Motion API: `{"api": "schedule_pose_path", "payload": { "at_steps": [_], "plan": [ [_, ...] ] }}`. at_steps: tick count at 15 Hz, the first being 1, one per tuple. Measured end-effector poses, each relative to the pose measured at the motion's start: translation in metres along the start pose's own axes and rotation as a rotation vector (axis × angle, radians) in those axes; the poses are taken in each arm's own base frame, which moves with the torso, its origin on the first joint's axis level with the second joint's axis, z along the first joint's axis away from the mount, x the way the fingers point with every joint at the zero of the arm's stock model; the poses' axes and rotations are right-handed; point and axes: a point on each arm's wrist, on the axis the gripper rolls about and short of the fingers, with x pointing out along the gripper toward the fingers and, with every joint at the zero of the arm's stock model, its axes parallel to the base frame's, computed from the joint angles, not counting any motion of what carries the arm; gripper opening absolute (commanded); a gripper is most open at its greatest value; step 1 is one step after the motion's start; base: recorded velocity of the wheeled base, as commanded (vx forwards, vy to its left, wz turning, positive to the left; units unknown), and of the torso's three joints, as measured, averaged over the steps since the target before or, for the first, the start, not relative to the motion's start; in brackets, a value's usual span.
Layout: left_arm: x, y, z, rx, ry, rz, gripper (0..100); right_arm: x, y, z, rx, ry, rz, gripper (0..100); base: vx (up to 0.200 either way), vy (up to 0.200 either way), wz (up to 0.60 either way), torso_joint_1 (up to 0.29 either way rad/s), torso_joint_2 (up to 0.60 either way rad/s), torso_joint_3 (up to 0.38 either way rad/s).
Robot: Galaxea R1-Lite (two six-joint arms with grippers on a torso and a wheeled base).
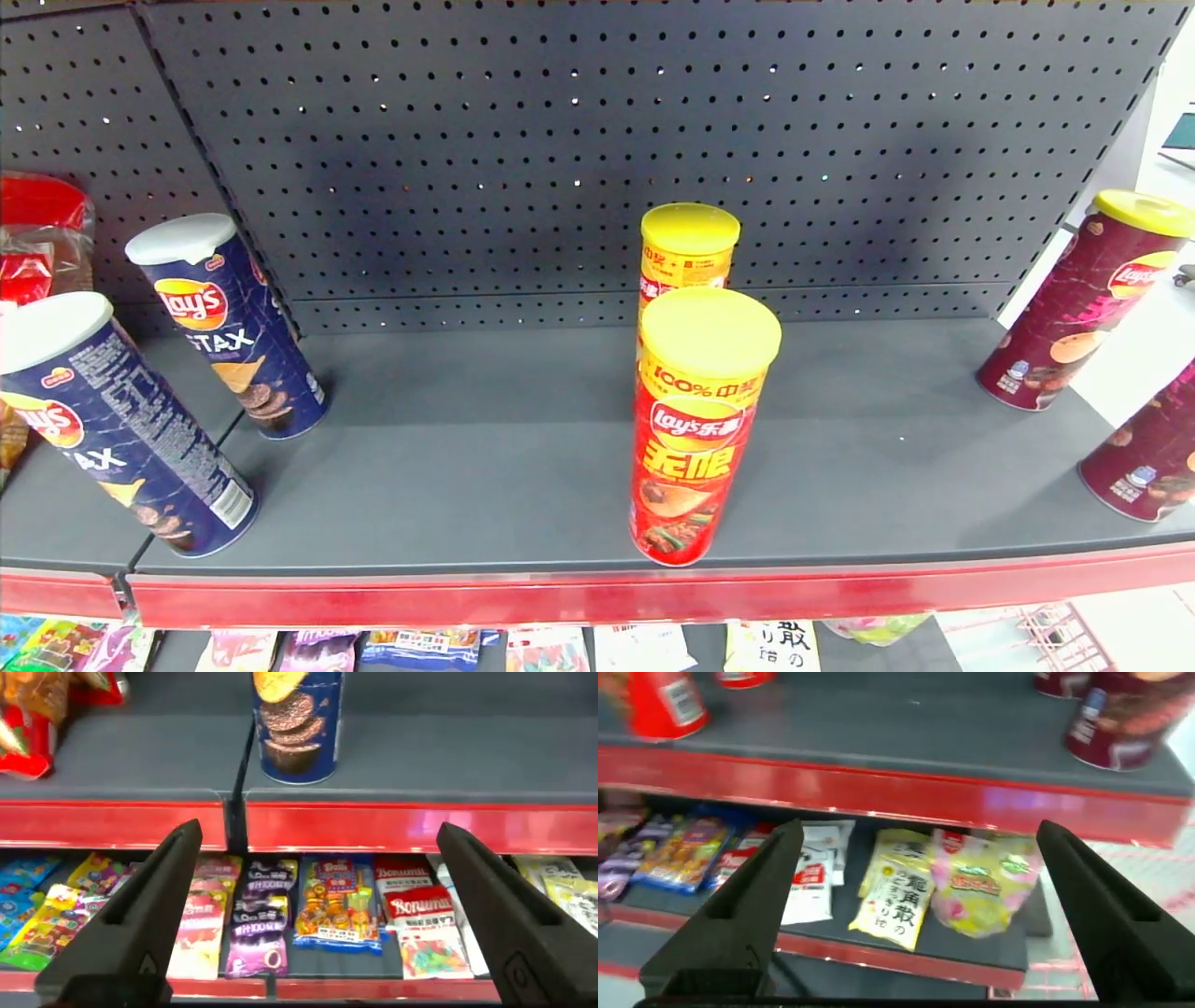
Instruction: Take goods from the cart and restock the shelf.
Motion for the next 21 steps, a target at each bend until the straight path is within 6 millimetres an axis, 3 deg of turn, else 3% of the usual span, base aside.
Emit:
{"api": "schedule_pose_path", "payload": {
  "at_steps": [5,10,15,19,21],
  "plan": [
    [0.0001,0.0002,0.0001,-0.033,-0.001,0.014,100,0.0022,-0.0008,-0.0015,-0.035,-0.047,-0.018,100,0.0,0.0,0.0,0.0,0.0,0.0],
    [0.0001,0.0004,-0.0002,0.041,0.003,0.02,100,0.0028,-0.0011,-0.0029,-0.059,-0.051,-0.032,100,0.0,0.0,0.0,0.0,0.0,0.0],
    [0.0,-0.0029,-0.0003,0.069,0.0,-0.127,100,0.003,-0.0003,-0.0029,0.078,-0.054,0.005,100,0.0,0.0,0.0,0.0,0.0,0.0],
    [0.0001,0.0017,-0.0004,0.078,0.008,0.08,100,0.0032,-0.001,-0.0031,0.033,-0.054,-0.024,100,0.0,0.0,0.0,0.0,0.0,0.0],
    [0.0001,0.002,-0.0003,0.092,0.009,0.091,100,0.0033,-0.0013,-0.0037,-0.006,-0.05,-0.038,100,0.0,0.0,0.0,0.0,0.0,0.0]
  ]
}}
